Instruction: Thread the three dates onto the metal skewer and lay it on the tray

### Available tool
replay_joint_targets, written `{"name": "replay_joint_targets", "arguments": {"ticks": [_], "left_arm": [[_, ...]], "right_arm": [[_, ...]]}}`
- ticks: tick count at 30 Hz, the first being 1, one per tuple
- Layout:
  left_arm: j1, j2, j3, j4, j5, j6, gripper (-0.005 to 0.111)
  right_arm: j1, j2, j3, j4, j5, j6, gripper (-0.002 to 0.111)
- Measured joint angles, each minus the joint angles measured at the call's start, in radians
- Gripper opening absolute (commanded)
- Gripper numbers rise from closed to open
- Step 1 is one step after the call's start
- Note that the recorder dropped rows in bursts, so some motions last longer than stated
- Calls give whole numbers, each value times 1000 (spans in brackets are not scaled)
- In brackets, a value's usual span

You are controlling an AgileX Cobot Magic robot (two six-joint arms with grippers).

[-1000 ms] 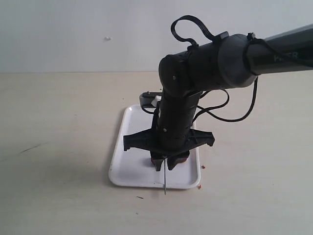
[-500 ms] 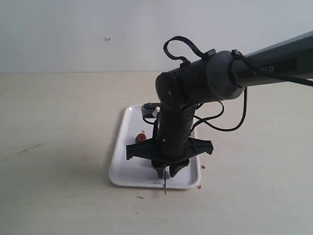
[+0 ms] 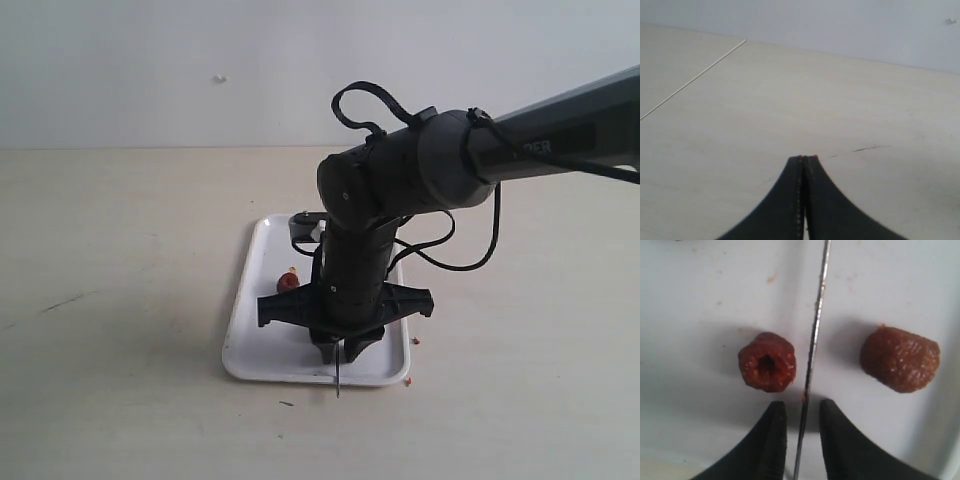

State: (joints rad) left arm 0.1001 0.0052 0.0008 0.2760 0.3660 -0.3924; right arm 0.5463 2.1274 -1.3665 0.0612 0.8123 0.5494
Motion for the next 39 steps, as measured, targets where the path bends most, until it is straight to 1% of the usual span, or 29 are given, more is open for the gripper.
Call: {"name": "replay_joint_targets", "arguments": {"ticks": [3,5,16,21,23,26,28,30,33,35,39], "left_arm": [[0,0,0,0,0,0,0],[0,0,0,0,0,0,0],[0,0,0,0,0,0,0],[0,0,0,0,0,0,0],[0,0,0,0,0,0,0],[0,0,0,0,0,0,0],[0,0,0,0,0,0,0],[0,0,0,0,0,0,0],[0,0,0,0,0,0,0],[0,0,0,0,0,0,0],[0,0,0,0,0,0,0]], "right_arm": [[0,0,0,-4,2,0,10],[0,2,-2,-8,8,0,0],[0,-7,-2,-26,20,31,0],[0,-108,0,-135,49,87,0],[0,-176,0,-201,66,96,0],[0,-292,0,-352,112,95,0],[0,-374,0,-462,158,22,0],[0,-446,0,-552,222,-129,0],[-5,-520,0,-631,286,-294,0],[-24,-553,0,-654,278,-334,0],[-96,-578,0,-628,160,-364,0]]}}
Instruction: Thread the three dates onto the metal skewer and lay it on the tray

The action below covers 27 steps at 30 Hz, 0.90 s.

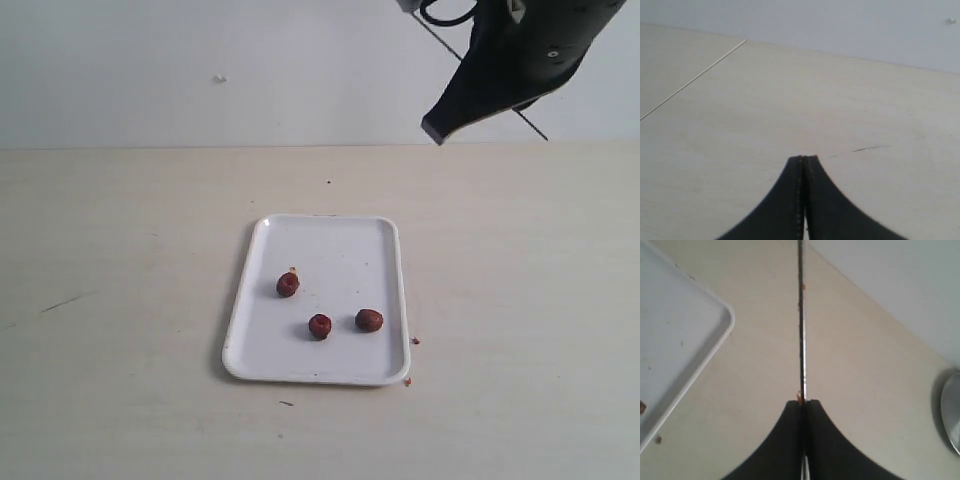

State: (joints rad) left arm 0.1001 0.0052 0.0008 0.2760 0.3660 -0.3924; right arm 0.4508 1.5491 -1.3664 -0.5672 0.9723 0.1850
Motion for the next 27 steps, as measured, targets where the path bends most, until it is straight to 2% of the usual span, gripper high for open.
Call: {"name": "replay_joint_targets", "arguments": {"ticks": [4,9,16,20,27], "left_arm": [[0,0,0,4,0,0,0],[0,0,0,97,-42,0,0],[0,0,2,117,-425,-4,0],[0,0,2,123,-552,-10,0],[0,0,2,123,-813,-125,0]], "right_arm": [[-81,12,0,40,-103,-50,0],[-194,59,0,58,-177,-99,0],[-307,144,15,160,-216,-185,0],[-313,175,43,189,-252,-220,0],[-314,187,50,199,-272,-231,0]]}}
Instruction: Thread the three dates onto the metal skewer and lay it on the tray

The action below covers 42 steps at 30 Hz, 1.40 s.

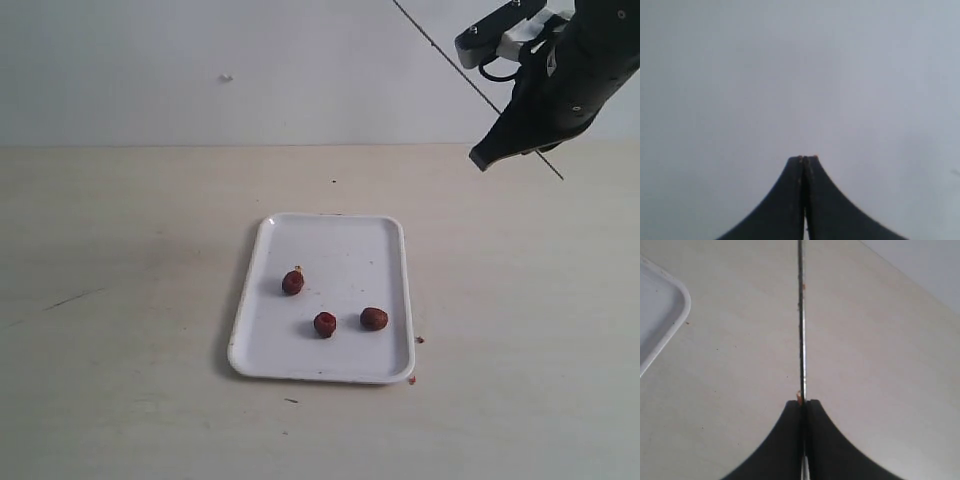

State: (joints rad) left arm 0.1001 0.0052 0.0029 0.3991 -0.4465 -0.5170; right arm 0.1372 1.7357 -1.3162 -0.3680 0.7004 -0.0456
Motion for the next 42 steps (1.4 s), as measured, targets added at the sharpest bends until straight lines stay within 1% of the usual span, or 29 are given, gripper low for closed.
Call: {"name": "replay_joint_targets", "arguments": {"ticks": [3,5,7,9,12,14,15,16,17,18,19,20,21,22,23,24,25,26,27,28,29,30,31,34,35,36,37,39,42], "left_arm": [[4,0,0,-4,-128,-80,0],[4,16,-24,-4,-147,-93,0],[6,87,-96,-4,-123,-91,0],[6,205,-187,13,-86,-84,0],[6,441,-352,158,-40,-130,0],[6,597,-449,324,-24,-220,0],[6,683,-502,437,-23,-285,0],[6,848,-609,707,-38,-418,0],[6,913,-664,856,-55,-507,0],[-10,1066,-778,1129,-95,-719,0],[-14,1121,-809,1179,-106,-794,0],[-28,1250,-905,1282,-144,-916,0],[-33,1289,-935,1300,-149,-938,0],[-46,1374,-998,1328,-137,-959,0],[-60,1422,-1037,1336,-86,-934,0],[-73,1460,-1058,1344,14,-880,0],[-96,1492,-1072,1354,197,-748,0],[-118,1524,-1076,1356,367,-588,0],[-138,1555,-1079,1360,607,-393,0],[-151,1586,-1079,1326,785,-214,0],[-163,1617,-1081,1233,912,-10,0],[-176,1643,-1081,1083,981,216,0],[-196,1668,-1081,891,1023,463,0],[-274,1725,-1089,429,1117,1043,0],[-300,1742,-1097,311,1142,1151,0],[-336,1761,-1114,176,1192,1334,0],[-372,1779,-1139,60,1219,1421,0],[-444,1811,-1208,-108,1259,1556,0],[-543,1844,-1332,-238,1292,1621,0]], "right_arm": [[0,0,0,15,-2,-2,0],[0,0,0,15,-3,-4,0],[0,0,0,22,-4,-4,0],[0,0,0,34,-4,-4,0],[0,0,6,41,8,-4,0],[0,0,24,41,13,-4,0],[0,0,36,41,13,-4,0],[0,0,62,34,13,-4,0],[0,0,72,30,10,-4,0],[0,0,91,22,5,-4,0],[0,0,95,20,1,-4,0],[0,2,99,18,-12,-4,0],[0,2,99,18,-19,-4,0],[0,2,99,20,-32,-4,0],[0,2,100,21,-38,-4,0],[0,2,101,22,-40,-4,0],[0,2,101,22,-40,-4,0],[0,2,101,22,-40,-4,0],[0,2,101,22,-40,-4,0],[0,2,101,22,-45,-4,0],[0,2,101,22,-54,-4,0],[0,2,101,22,-62,-4,0],[0,2,101,22,-66,-4,0],[0,2,101,22,-66,-4,0],[0,2,101,22,-66,-4,0],[0,2,101,22,-66,-4,0],[0,2,101,22,-66,-4,0],[0,2,101,22,-66,-4,0],[0,2,101,22,-66,-7,0]]}}
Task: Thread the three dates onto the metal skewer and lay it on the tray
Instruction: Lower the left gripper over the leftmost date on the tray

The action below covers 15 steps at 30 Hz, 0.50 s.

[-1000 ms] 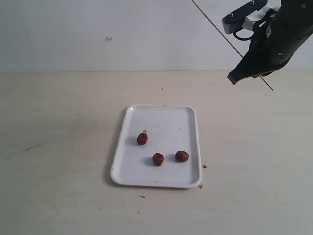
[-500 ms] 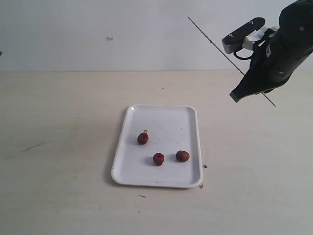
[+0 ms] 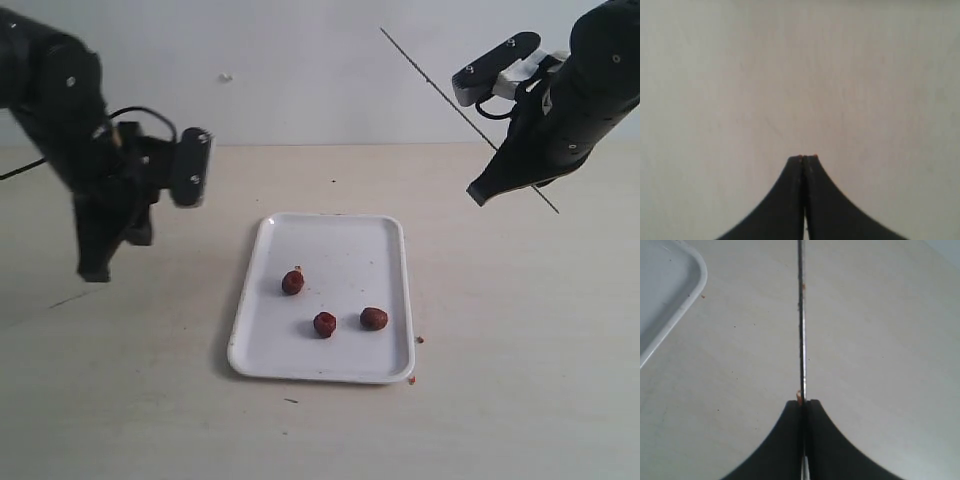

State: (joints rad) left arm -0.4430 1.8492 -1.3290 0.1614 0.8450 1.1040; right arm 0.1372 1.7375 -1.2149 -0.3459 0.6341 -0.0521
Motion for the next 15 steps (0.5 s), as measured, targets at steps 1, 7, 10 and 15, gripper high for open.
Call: {"name": "replay_joint_targets", "arguments": {"ticks": [1,7,10,15], "left_arm": [[-21,11,-33,-31,19,18,0],[-109,118,-210,-128,77,105,0],[-115,198,-267,-161,88,115,0],[-115,293,-335,-219,100,119,2]], "right_arm": [[0,0,0,0,0,0,0],[0,0,0,0,0,-4,0],[0,0,0,0,4,-4,0],[0,0,0,0,4,-10,0]]}}
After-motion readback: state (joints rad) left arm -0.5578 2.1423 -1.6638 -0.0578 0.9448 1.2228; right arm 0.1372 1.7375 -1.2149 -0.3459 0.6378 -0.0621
